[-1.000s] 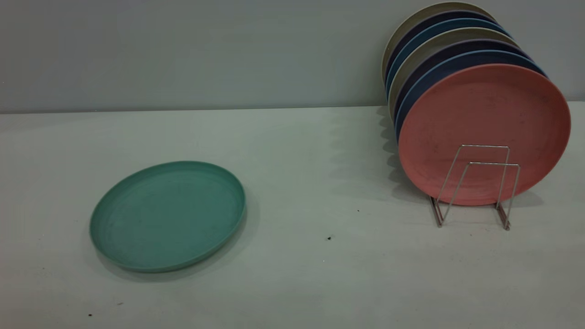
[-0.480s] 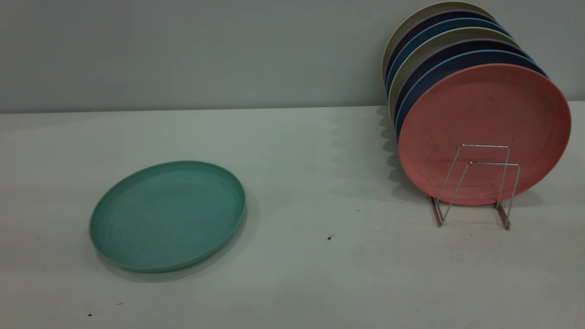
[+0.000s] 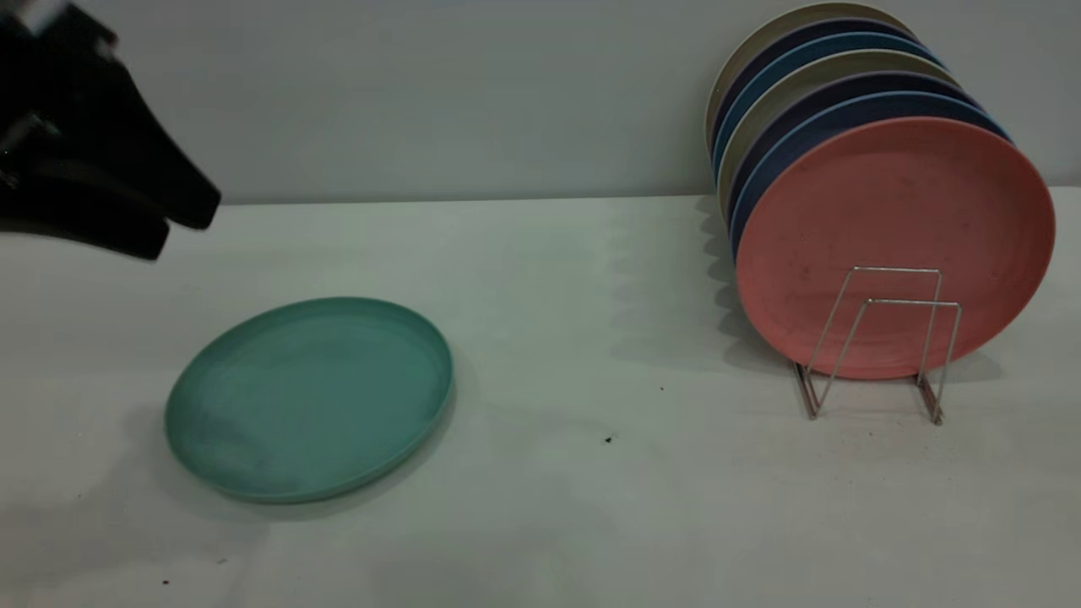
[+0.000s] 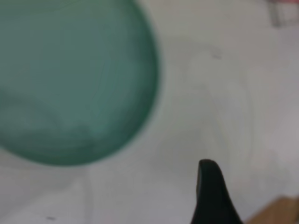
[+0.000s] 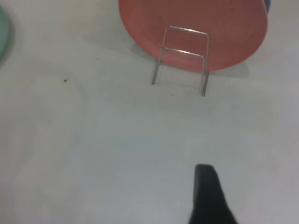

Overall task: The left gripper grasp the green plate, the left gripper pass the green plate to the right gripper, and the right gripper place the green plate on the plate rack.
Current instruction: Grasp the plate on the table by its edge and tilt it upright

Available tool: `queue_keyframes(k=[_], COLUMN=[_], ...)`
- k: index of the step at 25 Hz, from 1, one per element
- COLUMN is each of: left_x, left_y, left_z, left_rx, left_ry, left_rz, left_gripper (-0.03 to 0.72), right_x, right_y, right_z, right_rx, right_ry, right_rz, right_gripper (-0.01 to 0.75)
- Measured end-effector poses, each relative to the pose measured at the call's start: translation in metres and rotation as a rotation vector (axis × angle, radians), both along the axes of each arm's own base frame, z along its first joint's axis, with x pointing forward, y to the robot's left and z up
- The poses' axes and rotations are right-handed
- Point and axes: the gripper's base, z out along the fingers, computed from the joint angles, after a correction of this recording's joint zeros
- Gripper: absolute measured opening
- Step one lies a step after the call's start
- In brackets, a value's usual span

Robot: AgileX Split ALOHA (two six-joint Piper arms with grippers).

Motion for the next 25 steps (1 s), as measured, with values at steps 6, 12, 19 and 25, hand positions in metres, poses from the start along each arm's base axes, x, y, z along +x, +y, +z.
queue_keyframes(k=[6, 12, 19, 25], left_x=[0.031, 0.028, 0.033, 0.04], left_y=[0.073, 0.094, 0.087, 0.067], left_z=[-0.059, -0.111, -0.153, -0.17], left_rx=[-0.036, -0.053, -0.107, -0.144], left_ry=[0.146, 0.264, 0.302, 0.263], left_rz=[0.218, 0.274, 0.318, 0.301], left_gripper=[0.474, 0.474, 0.474, 0.474], right_x=[0.0, 0.001, 0.002, 0.002], right_y=[0.0, 0.0, 0.0, 0.0], right_z=[0.0, 0.001, 0.002, 0.002], right_rx=[-0.001, 0.0, 0.0, 0.0], right_ry=[-0.001, -0.022, -0.029, -0.029], right_rz=[0.003, 0.0, -0.002, -0.002], right_gripper=[0.48, 0.48, 0.48, 0.48])
